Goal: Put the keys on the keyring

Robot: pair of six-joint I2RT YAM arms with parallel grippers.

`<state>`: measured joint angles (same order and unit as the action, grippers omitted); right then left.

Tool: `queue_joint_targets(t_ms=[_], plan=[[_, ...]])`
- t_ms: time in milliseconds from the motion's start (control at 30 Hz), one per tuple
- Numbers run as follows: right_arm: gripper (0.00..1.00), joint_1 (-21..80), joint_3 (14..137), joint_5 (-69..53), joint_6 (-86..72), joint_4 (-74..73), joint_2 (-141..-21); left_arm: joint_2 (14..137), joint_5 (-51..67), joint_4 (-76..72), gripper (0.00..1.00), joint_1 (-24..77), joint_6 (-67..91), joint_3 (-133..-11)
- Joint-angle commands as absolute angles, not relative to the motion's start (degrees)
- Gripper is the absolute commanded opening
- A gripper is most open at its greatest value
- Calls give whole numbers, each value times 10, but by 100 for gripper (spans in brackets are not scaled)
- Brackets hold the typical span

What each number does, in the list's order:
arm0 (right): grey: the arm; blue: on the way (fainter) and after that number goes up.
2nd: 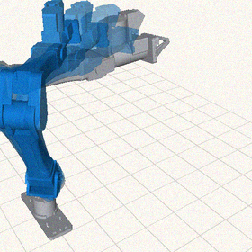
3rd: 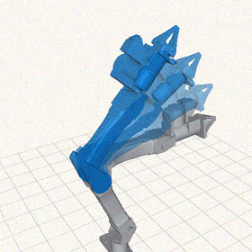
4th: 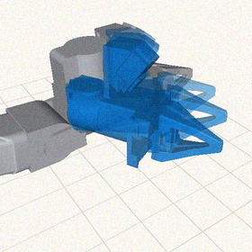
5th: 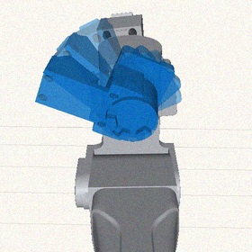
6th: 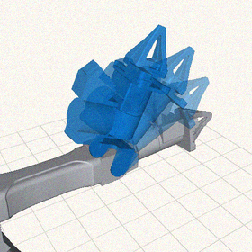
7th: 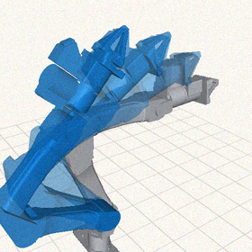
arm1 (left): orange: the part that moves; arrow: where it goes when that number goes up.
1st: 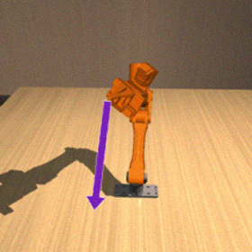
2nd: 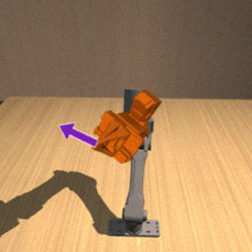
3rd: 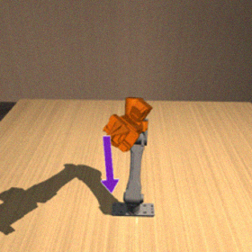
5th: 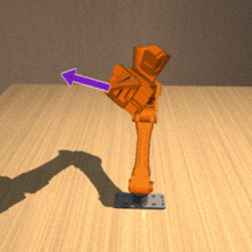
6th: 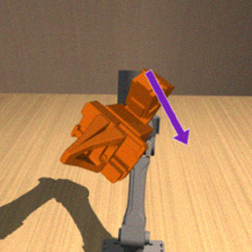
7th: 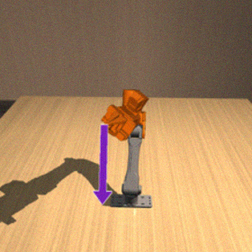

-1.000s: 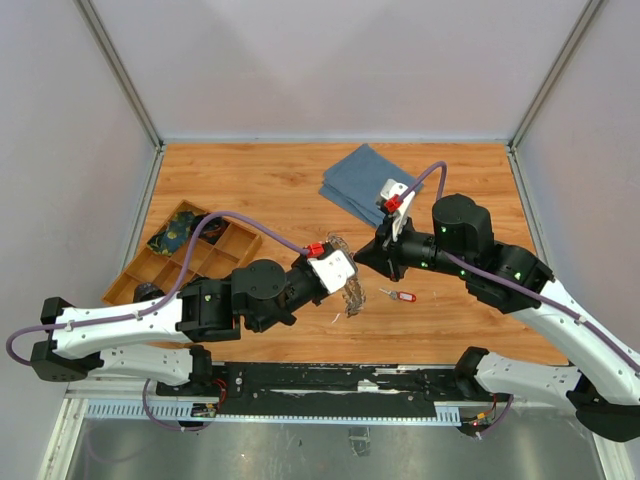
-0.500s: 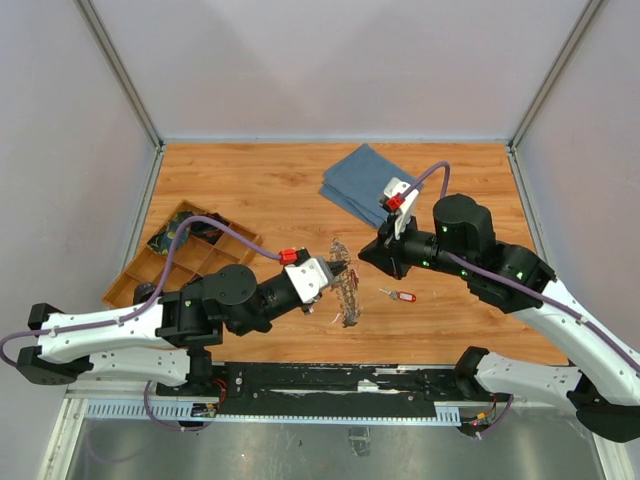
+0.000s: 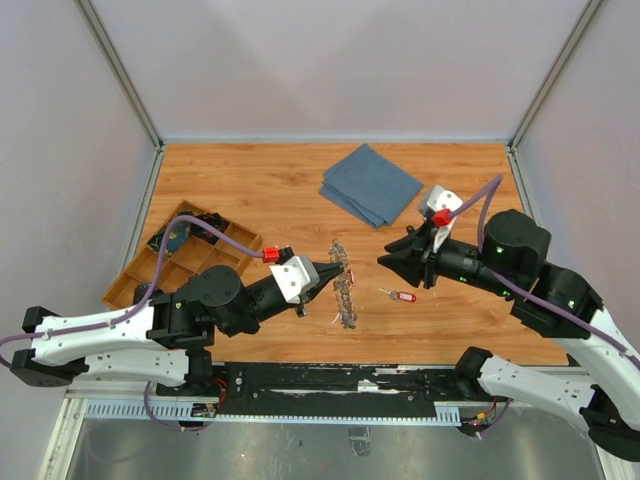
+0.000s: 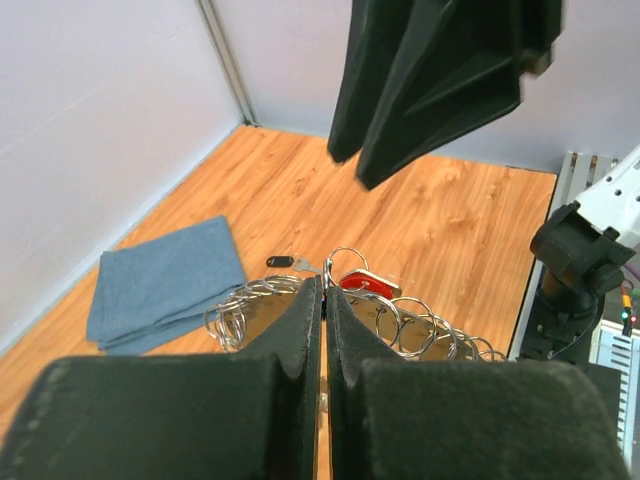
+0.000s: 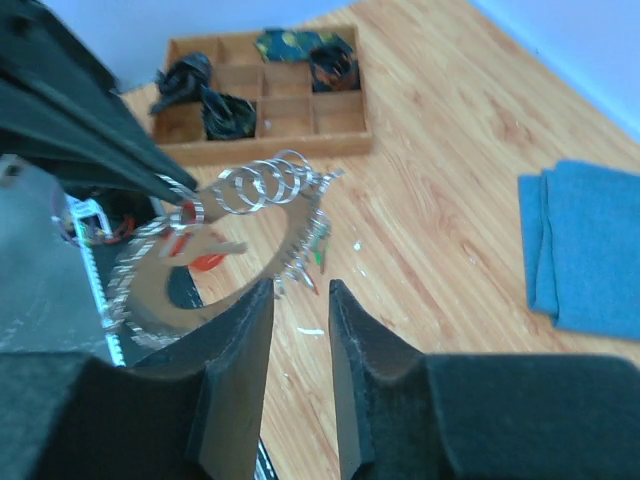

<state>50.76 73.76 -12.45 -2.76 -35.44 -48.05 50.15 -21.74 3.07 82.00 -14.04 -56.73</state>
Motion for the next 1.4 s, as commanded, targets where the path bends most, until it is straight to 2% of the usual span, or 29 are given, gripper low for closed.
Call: queue_joint_targets(t_ms=[0,100,367,533,733,933,1367], plan=[[34,511,762,-176,-40,-305,-473,481,-213,-14,1,825,-116,-565],[38,511,761,-229,-74,-270,-485,477,-209,-15,1,825,-106,-563],[39,511,744,-147,-306,-249,-502,472,-230,-31,0,825,-105,-556],[39,511,686,-159,-401,-164,-483,475,-232,-37,1,825,-107,-555],[38,511,672,-171,-424,-146,-480,476,-234,-37,1,825,-108,-556],[30,511,668,-200,-433,-148,-488,475,-243,-41,1,825,-113,-559],[31,511,657,-213,-434,-162,-489,473,-248,-43,1,825,-116,-559]])
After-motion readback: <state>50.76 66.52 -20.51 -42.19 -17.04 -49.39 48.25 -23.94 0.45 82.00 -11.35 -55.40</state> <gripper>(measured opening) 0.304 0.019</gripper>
